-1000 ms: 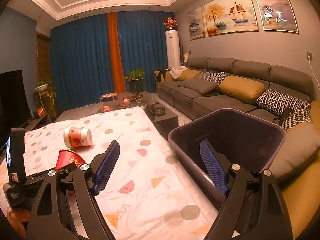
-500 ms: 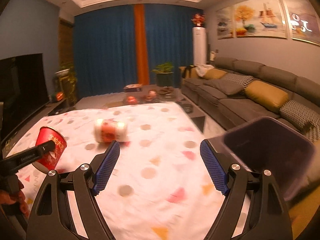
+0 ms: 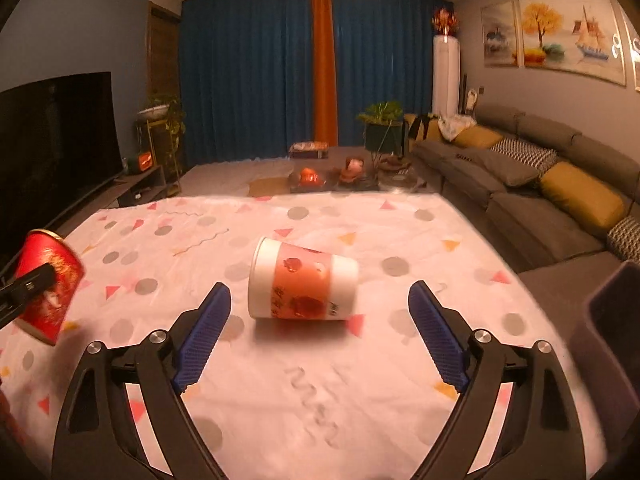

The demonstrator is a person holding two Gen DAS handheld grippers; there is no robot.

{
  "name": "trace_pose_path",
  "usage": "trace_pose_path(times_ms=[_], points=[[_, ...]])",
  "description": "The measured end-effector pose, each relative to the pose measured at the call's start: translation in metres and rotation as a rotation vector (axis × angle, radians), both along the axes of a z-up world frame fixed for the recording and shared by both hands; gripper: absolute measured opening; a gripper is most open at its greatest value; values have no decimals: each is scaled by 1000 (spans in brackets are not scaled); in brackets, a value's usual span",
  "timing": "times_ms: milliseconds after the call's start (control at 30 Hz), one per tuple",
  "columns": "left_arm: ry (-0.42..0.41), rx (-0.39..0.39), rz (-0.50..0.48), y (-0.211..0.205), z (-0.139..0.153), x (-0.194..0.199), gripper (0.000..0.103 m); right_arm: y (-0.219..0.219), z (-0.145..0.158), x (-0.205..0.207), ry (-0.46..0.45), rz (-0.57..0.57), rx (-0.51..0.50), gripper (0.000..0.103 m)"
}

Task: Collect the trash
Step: 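Grasp the white-orange paper cup with the right tool while the left tool holds the red cup, then carry the red cup and white-orange cup over the grey bin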

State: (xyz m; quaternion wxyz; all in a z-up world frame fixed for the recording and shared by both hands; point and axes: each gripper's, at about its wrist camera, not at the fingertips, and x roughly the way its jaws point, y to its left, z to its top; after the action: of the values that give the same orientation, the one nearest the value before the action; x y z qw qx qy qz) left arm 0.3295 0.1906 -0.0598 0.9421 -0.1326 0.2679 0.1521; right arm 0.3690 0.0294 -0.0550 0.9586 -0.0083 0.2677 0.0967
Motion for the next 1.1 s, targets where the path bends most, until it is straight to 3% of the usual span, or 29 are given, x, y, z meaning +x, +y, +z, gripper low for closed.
trace_pose_path(times_ms=[533, 633, 1100], points=[[-6, -68, 20, 18, -5, -1, 56, 20, -22, 58, 141, -35, 25, 85], [-4, -70, 18, 19, -6, -1, 56, 19, -22, 58, 132, -41, 16, 78], [-5, -63, -8, 12, -6, 1, 57, 9, -24, 40, 137, -48, -3, 77]])
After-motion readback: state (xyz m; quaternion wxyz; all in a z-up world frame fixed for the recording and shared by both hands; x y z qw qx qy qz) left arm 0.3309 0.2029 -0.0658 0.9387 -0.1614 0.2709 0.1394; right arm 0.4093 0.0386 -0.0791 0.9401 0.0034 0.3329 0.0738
